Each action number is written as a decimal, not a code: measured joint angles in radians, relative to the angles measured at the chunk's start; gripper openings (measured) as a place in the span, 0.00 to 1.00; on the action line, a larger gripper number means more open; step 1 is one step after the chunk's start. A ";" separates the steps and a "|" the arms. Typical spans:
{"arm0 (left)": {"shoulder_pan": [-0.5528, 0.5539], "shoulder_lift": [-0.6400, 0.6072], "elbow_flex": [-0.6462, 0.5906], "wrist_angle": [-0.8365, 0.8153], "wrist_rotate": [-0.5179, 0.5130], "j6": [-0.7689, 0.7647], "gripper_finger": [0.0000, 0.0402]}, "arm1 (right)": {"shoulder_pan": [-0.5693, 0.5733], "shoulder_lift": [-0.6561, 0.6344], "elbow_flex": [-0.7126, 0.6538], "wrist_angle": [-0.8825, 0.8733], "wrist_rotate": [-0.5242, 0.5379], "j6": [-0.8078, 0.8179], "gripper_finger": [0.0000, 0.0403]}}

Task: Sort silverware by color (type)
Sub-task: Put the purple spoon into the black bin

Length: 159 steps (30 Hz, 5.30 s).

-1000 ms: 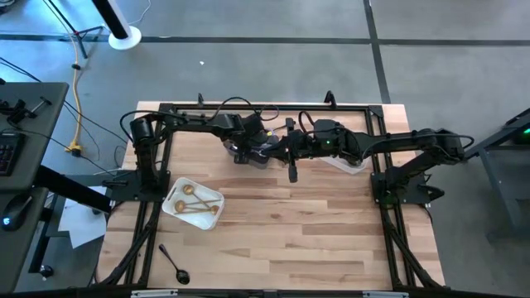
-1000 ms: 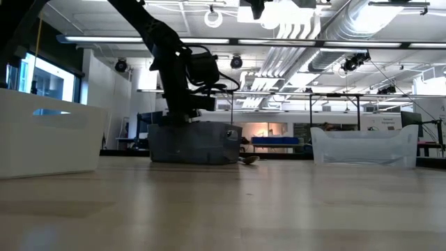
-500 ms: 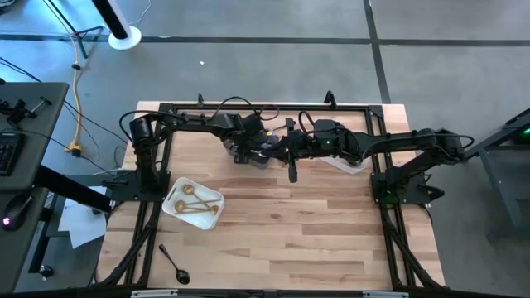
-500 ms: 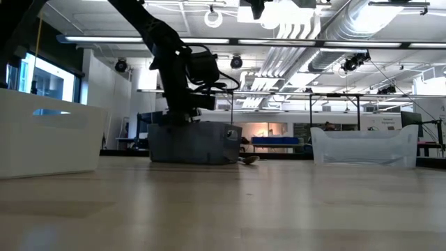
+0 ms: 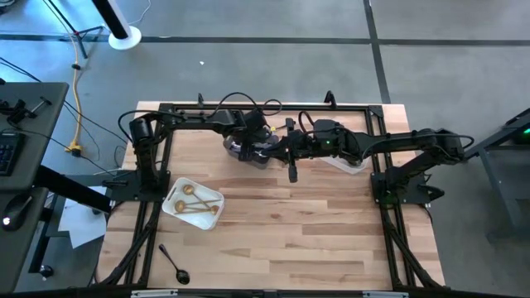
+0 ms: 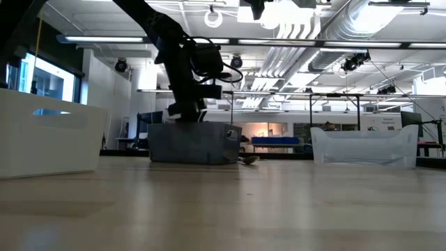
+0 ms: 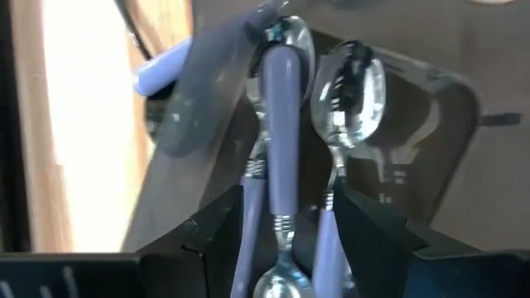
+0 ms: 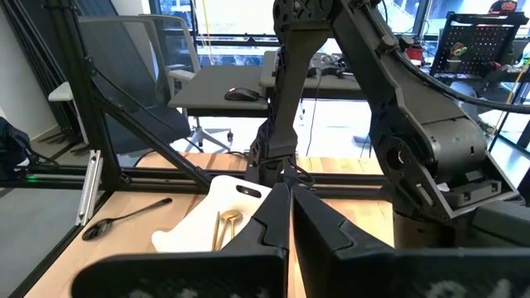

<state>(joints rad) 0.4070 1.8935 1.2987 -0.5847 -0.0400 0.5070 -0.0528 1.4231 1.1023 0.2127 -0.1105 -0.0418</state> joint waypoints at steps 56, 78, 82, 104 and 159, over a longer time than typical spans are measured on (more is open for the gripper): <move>-0.115 -1.195 -0.602 0.659 0.212 -0.618 0.43 | -0.119 -0.221 -0.303 0.226 -0.118 0.147 0.00; -0.115 -1.165 -0.602 0.723 0.213 -0.629 0.36 | -0.119 -0.220 -0.303 0.225 -0.117 0.146 0.00; -0.114 -1.165 -0.602 0.771 0.240 -0.637 0.20 | -0.119 -0.220 -0.303 0.225 -0.116 0.146 0.00; -0.175 -1.165 -0.602 0.747 0.221 -0.670 0.00 | -0.119 -0.220 -0.303 0.220 -0.116 0.146 0.00; -0.175 -1.165 -0.602 0.770 0.306 -0.662 0.00 | -0.119 -0.220 -0.303 0.168 -0.046 0.173 0.00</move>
<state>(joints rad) 0.2317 0.7284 0.6964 0.1852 0.2657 -0.1551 -0.1722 1.2034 0.7998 0.3805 -0.1568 0.1311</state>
